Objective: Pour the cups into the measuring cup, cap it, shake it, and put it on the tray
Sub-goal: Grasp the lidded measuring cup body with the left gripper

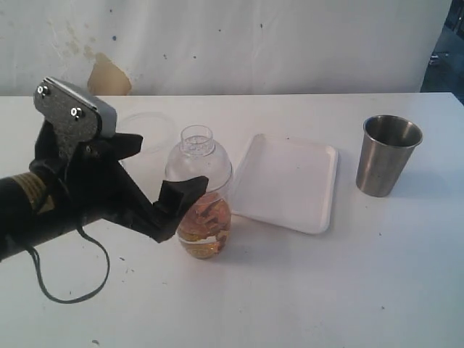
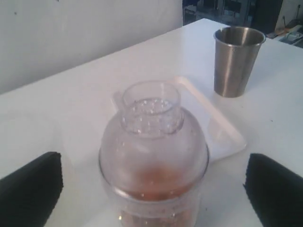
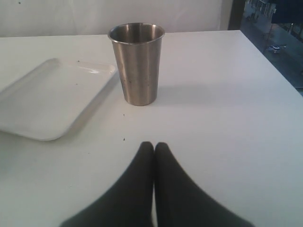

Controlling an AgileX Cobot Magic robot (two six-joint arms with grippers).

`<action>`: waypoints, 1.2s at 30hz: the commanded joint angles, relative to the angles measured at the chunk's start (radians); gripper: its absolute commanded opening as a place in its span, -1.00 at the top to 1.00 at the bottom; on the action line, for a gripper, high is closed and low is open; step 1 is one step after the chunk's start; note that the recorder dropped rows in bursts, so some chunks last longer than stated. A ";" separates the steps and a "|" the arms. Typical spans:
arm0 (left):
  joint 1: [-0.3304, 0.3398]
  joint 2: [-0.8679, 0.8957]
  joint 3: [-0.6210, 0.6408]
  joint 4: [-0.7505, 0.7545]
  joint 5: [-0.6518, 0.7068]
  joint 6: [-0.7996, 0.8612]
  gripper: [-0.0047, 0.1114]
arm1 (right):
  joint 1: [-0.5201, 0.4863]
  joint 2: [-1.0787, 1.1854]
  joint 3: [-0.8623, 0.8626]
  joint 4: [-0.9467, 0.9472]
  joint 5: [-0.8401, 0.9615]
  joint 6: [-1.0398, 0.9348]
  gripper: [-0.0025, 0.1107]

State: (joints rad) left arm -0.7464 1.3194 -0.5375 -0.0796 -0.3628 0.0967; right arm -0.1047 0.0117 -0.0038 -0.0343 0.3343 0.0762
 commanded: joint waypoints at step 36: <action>-0.004 0.568 -0.076 0.037 -0.547 -0.069 -0.88 | 0.004 -0.002 0.004 -0.001 0.000 0.005 0.96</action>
State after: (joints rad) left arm -0.7464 1.8722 -0.5973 -0.0458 -0.9129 0.0171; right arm -0.1047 0.0117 -0.0038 -0.0343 0.3343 0.0784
